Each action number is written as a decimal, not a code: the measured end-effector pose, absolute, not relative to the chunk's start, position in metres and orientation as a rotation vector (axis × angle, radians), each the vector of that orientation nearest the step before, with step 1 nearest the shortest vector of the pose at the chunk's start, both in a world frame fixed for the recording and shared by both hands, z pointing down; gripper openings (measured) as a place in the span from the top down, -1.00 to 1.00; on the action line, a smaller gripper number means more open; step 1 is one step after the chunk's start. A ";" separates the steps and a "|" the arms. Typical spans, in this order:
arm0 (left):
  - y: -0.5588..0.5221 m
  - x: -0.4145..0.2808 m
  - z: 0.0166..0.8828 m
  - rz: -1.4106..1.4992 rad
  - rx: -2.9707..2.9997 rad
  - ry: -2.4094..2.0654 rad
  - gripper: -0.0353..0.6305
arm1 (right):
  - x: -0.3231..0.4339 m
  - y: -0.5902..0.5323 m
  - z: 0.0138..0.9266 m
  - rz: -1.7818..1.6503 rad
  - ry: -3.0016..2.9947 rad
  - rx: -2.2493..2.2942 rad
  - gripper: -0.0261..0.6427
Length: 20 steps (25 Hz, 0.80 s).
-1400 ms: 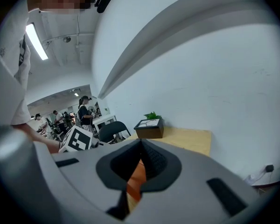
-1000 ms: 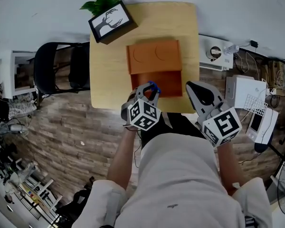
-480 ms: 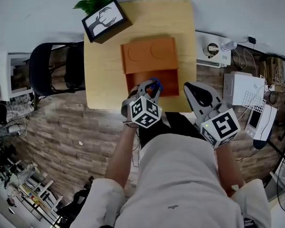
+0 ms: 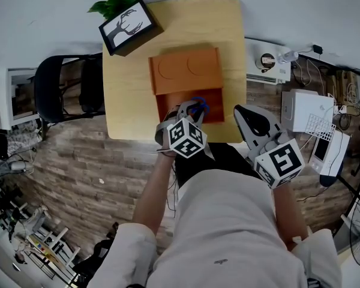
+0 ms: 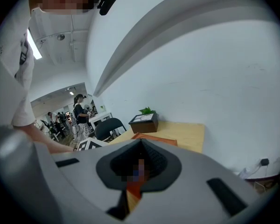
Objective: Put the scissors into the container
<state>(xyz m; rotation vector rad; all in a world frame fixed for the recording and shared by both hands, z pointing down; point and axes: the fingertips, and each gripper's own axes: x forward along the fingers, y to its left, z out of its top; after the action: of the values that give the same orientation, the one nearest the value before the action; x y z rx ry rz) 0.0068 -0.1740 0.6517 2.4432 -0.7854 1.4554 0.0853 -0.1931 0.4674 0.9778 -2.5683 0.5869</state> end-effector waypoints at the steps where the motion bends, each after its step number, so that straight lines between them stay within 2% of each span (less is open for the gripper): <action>1: -0.174 0.008 0.654 1.456 2.443 -0.777 0.65 | 0.086 -0.193 0.469 0.592 -2.562 0.979 0.93; 20: -0.173 0.016 0.693 1.515 2.418 -0.633 0.65 | 0.088 -0.191 0.483 0.625 -2.532 0.968 0.93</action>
<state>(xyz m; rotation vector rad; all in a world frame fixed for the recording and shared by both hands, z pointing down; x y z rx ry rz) 0.0160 -0.1728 0.6927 2.4179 -0.6335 1.5146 0.0875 -0.1914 0.4827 0.9679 -2.5325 0.6251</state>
